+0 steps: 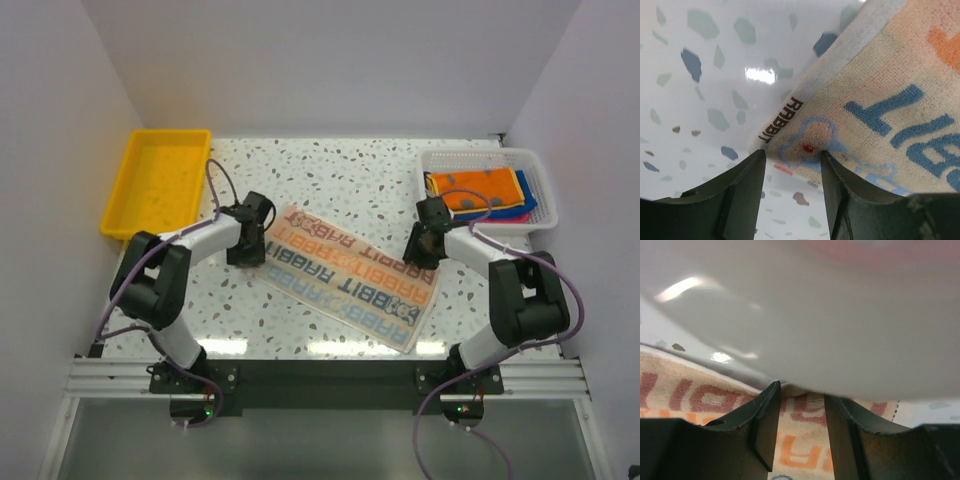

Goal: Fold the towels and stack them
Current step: Flatten out the crumpled towel

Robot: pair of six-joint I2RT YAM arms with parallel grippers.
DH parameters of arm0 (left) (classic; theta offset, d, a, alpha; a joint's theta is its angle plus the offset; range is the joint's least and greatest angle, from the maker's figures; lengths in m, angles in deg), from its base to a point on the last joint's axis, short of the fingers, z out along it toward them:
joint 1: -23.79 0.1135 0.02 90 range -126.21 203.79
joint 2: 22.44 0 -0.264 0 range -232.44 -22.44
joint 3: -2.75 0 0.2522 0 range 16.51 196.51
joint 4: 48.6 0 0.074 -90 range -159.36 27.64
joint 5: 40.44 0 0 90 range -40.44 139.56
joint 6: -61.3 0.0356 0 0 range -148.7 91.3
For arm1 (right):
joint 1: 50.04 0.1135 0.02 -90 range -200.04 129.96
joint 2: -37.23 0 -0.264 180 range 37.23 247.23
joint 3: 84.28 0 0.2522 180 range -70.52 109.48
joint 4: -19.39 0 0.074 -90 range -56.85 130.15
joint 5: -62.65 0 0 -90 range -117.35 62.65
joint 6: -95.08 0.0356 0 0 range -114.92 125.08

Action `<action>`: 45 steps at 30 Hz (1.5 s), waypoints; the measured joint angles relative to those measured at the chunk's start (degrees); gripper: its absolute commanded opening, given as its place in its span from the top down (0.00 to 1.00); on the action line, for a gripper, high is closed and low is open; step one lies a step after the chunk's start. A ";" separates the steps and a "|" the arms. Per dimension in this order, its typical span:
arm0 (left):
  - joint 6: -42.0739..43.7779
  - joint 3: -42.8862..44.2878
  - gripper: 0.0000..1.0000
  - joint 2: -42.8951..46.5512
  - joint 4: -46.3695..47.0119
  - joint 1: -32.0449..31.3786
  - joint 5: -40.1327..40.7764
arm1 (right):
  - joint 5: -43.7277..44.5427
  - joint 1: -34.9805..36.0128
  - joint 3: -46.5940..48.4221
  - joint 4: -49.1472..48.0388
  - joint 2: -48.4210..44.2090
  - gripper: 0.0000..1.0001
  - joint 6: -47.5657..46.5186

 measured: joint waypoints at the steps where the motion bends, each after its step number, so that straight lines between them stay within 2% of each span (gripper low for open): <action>1: 0.90 2.10 0.46 -1.70 -0.87 0.20 0.28 | 0.26 -0.70 -1.22 -0.22 -1.05 0.56 0.90; 7: 8.46 15.61 0.41 -12.41 -2.05 0.44 2.32 | 0.59 -2.64 -6.80 -2.19 -6.36 0.55 5.79; 14: 17.05 32.65 0.25 -24.30 -0.57 0.94 3.69 | 0.37 -2.27 -13.44 -2.16 -14.69 0.50 9.84; 17: 19.71 40.02 0.20 -29.07 1.11 1.25 3.67 | 0.63 -0.11 -14.16 1.27 -19.23 0.47 9.81; 20: 20.31 43.71 0.18 -30.91 2.05 1.44 2.89 | 2.19 5.53 -12.13 5.38 -23.71 0.46 7.50; 24: 18.51 41.79 0.18 -27.28 2.71 1.55 0.09 | 3.37 13.14 -6.34 8.79 -23.67 0.47 3.08; 30: 15.69 26.25 0.17 -7.89 4.07 1.55 -1.68 | 1.81 25.20 -2.21 11.26 -15.93 0.48 -1.99; 35: 13.51 20.94 0.17 4.52 3.39 1.55 0.70 | 0.31 34.69 -1.68 12.92 -8.15 0.48 -3.26; 40: 10.69 19.19 0.15 8.55 -0.85 1.64 6.91 | -0.90 42.86 1.07 13.27 0.09 0.48 -3.02; 45: 9.22 16.37 0.12 11.06 -4.79 1.70 10.58 | -0.96 49.42 8.04 14.93 6.49 0.48 -2.32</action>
